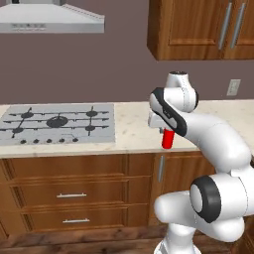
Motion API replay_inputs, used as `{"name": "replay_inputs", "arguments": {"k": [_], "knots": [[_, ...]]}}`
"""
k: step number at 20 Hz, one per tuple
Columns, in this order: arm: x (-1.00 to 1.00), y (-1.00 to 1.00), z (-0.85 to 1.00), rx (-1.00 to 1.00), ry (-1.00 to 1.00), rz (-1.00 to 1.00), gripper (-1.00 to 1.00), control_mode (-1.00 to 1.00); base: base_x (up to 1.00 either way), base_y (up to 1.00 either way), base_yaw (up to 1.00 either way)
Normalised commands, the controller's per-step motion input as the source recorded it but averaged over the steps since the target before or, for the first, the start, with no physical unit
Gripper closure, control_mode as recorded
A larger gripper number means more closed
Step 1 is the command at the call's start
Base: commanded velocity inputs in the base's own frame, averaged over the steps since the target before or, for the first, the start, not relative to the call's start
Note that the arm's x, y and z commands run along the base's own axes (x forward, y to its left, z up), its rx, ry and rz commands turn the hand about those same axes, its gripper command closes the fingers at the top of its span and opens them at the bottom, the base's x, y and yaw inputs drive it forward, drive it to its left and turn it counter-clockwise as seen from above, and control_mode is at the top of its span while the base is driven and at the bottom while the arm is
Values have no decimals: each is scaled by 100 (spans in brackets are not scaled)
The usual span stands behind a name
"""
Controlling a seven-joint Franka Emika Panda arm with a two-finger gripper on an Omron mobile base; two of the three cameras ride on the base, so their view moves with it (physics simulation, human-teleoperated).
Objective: Four empty soda cans are scattered around the kitchen. Gather all the cans and cluster them next to the stove for recycling.
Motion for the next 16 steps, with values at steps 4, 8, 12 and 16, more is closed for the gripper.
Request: {"name": "replay_inputs", "arguments": {"k": [4, 8, 12, 16], "knots": [[0, 0, 0, 0, 0, 0, 100, 100, 62, -4, 5], [0, 0, 0, 0, 0, 0, 100, 100, 59, -7, 4], [0, 0, 0, 0, 0, 0, 100, 100, 58, -5, 4], [0, 0, 0, 0, 0, 0, 100, 100, 50, 0, 4]]}}
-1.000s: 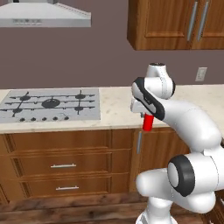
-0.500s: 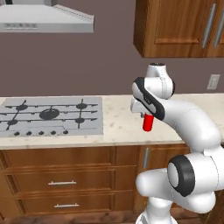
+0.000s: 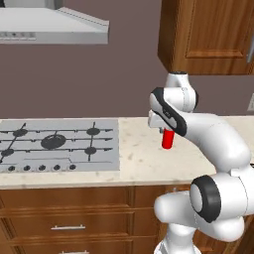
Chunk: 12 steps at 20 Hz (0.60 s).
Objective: Four empty soda cans are scattered around the kitchen. Gather all the cans and cluster them next to the stove for recycling.
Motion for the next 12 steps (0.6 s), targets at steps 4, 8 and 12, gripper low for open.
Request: {"name": "replay_inputs", "arguments": {"k": [4, 8, 12], "knots": [[0, 0, 0, 0, 0, 0, 100, 100, 44, 0, 3], [0, 0, 0, 0, 0, 0, 100, 100, 43, 1, 3], [0, 0, 0, 0, 0, 0, 100, 100, 41, 0, 2]]}}
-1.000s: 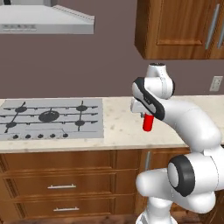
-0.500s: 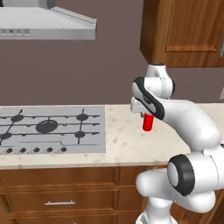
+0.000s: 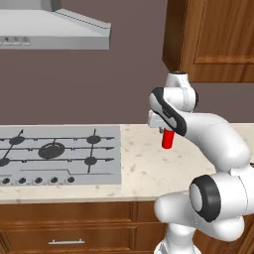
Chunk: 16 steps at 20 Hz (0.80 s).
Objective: Four empty soda cans are scattered around the kitchen. Gather all the cans and cluster them next to the stove for recycling.
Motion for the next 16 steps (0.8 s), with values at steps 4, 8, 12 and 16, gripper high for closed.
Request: {"name": "replay_inputs", "arguments": {"k": [4, 8, 12, 16], "knots": [[0, 0, 0, 0, 0, 0, 100, 100, 25, 0, 1], [0, 0, 0, 0, 0, 0, 100, 100, 5, 0, 0], [0, 0, 0, 0, 0, 0, 100, 100, 1, 0, 0], [3, 0, -14, 0, -1, 0, 100, -100, 3, 0, 0]]}}
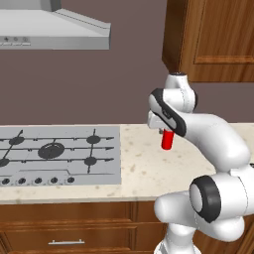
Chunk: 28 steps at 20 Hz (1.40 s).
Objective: Four empty soda cans are scattered around the kitchen. Gather all the cans and cluster them next to the stove for recycling.
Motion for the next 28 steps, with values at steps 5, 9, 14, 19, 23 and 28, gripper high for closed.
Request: {"name": "replay_inputs", "arguments": {"k": [5, 9, 14, 19, 23, 28], "knots": [[24, 9, -21, 0, 1, 0, 100, -100, 0, 0, 0], [26, 11, -21, 0, 1, 0, 100, -100, 0, 0, 0], [32, 6, -19, 0, 4, 0, 100, -100, 0, 0, 0], [32, 14, -24, 0, 2, 0, 100, -100, 0, 0, 0], [30, 18, -25, 0, 2, 0, 100, -100, 0, 0, 0], [32, 18, -25, 0, 0, 0, 100, -100, 0, 0, 0]]}}
